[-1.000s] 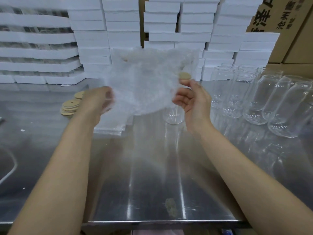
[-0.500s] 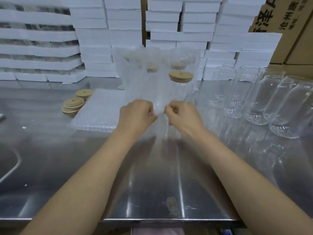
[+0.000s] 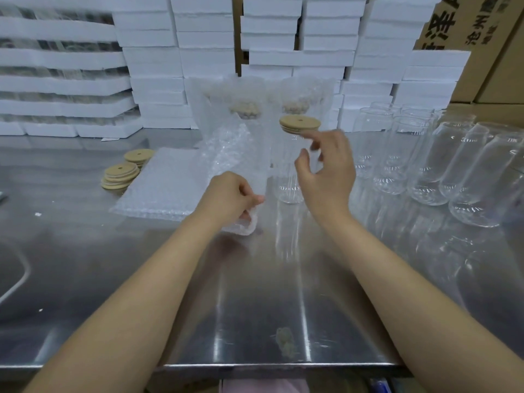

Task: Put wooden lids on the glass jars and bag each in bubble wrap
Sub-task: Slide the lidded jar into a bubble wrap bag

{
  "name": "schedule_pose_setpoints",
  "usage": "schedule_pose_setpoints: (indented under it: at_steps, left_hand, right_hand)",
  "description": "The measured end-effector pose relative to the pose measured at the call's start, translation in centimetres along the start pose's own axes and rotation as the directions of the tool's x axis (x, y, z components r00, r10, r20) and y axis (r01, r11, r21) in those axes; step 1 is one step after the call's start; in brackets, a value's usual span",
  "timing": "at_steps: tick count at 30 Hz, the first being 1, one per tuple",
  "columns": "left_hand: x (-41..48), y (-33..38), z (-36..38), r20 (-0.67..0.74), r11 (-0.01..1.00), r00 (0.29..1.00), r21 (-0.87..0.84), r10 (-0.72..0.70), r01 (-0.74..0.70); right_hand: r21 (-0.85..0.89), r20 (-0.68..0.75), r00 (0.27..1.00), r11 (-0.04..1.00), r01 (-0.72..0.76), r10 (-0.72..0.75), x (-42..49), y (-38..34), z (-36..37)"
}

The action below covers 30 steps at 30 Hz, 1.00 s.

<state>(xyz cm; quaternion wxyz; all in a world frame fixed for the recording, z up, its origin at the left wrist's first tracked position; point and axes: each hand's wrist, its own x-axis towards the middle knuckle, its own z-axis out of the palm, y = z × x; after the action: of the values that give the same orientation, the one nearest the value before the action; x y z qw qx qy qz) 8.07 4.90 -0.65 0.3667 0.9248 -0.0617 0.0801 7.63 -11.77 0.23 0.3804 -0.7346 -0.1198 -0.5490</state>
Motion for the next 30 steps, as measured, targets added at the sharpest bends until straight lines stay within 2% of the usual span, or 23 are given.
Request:
schedule_pose_setpoints:
  at_steps: [3,5,7,10,12,14,17,21,24,26,28,30]
  left_hand:
    - [0.0,0.2,0.6,-0.127,0.994,0.992,0.105,0.000,0.013]
    - [0.0,0.3,1.0,-0.083,0.998,0.997,0.058,-0.002,0.006]
    - [-0.1,0.3,1.1,-0.017,1.000,0.999,0.000,-0.031,0.031]
    - [-0.1,0.3,0.9,0.040,0.987,0.991,-0.093,-0.128,0.131]
    - [-0.3,0.4,0.7,0.075,0.957,0.982,-0.222,-0.175,0.188]
    - [-0.4,0.5,0.8,0.077,0.942,0.982,-0.277,-0.174,0.189]
    - [-0.3,0.4,1.1,0.069,0.938,0.981,-0.287,-0.179,0.192]
    - [0.0,0.5,1.5,0.013,0.979,0.994,-0.173,-0.109,0.110]
    - [-0.6,0.8,2.0,0.100,0.996,0.994,-0.071,-0.050,0.057]
    - [-1.1,1.1,2.4,0.147,1.000,0.989,-0.003,-0.024,0.025]
    - [-1.4,1.3,2.6,0.135,0.996,0.991,0.085,0.017,-0.028]
    - [-1.5,1.4,2.6,0.104,0.994,0.993,0.089,0.053,-0.063]
  right_hand:
    - [-0.001,0.160,0.984,0.997,-0.074,0.073,0.7,1.0,-0.3]
    - [-0.018,0.342,0.933,0.994,-0.109,0.108,0.9,1.6,-0.3]
    - [-0.017,0.444,0.885,0.989,-0.144,0.137,0.8,1.9,-0.2]
    - [0.043,0.395,0.904,0.980,-0.193,0.161,0.8,2.0,0.0]
    - [0.095,0.377,0.893,0.948,-0.303,0.248,0.8,1.9,0.1]
    - [0.122,0.345,0.872,0.905,-0.409,0.347,0.9,2.0,-0.1]
    - [0.164,0.182,0.875,0.863,-0.478,0.450,1.0,2.3,-0.4]
    - [0.388,0.044,0.768,0.698,-0.602,0.639,1.7,2.4,-0.6]
    - [0.481,0.035,0.697,0.599,-0.640,0.716,2.2,2.5,-0.6]
    - [0.495,0.045,0.670,0.566,-0.659,0.741,2.3,2.5,-0.7]
    - [0.504,0.049,0.667,0.557,-0.659,0.744,2.3,2.4,-0.7]
    - [0.504,0.053,0.674,0.563,-0.655,0.737,2.2,2.4,-0.7]
